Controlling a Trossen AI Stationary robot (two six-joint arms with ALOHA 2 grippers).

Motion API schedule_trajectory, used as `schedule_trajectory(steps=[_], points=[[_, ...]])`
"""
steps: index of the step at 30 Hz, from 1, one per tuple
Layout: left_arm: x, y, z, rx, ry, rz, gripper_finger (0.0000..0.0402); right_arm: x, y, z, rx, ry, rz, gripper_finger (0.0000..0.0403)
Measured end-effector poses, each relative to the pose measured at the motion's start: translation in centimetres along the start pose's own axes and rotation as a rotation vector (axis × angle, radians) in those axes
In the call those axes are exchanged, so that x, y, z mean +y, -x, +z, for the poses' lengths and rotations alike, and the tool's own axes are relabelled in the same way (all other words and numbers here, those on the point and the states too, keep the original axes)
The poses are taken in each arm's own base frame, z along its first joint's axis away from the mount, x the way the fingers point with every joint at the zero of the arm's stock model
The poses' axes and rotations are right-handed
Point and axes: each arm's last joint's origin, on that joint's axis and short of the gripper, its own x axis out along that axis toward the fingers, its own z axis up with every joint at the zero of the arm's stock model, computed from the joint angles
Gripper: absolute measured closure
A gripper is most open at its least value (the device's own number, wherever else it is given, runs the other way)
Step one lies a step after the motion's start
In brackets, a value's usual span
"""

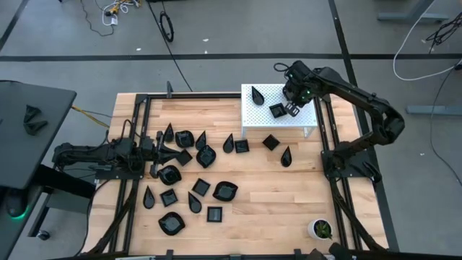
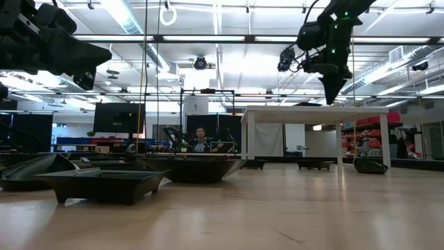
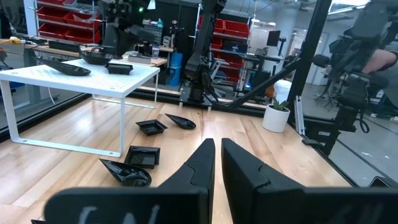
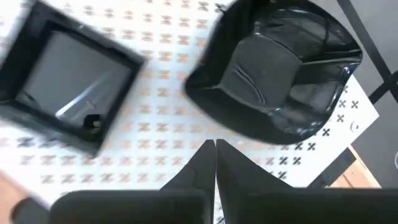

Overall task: Pick & Place Mini shaped plates
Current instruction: Stack the black leaf shaped plate on the black leaf shaped plate on the shelf, then stack the black square plate on the black square plate on the shelf

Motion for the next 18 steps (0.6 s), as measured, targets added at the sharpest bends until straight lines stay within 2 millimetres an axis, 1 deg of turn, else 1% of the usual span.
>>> schedule_trajectory(steps=[3, 8, 10, 12, 15, 18], points=[[0.0, 0.0, 0.0, 0.0, 0.0, 0.0, 0.0369, 1.2, 1.3, -0.5, -0.037, 0.001, 0.014, 0.0388], [0.0, 0.0, 0.0, 0.0, 0.001, 0.0, 0.0369, 4.0, 3.7, -1.7, -0.109, 0.045, 0.069, 0.0388], [0.0, 0.0, 0.0, 0.0, 0.005, 0.0, 0.0369, 5.5, 4.4, -2.1, -0.13, 0.094, 0.132, 0.0388], [0.0, 0.0, 0.0, 0.0, 0.007, 0.0, 0.0369, 7.4, 4.9, -2.6, -0.137, 0.189, 0.208, 0.0388], [0.0, 0.0, 0.0, 0.0, 0.008, 0.0, 0.0369, 10.5, 4.5, -3.8, -0.124, 0.413, 0.3, 0.0388], [0.0, 0.0, 0.0, 0.0, 0.008, 0.0, 0.0369, 13.3, 2.9, -5.5, -0.108, 0.625, 0.341, 0.0388]])
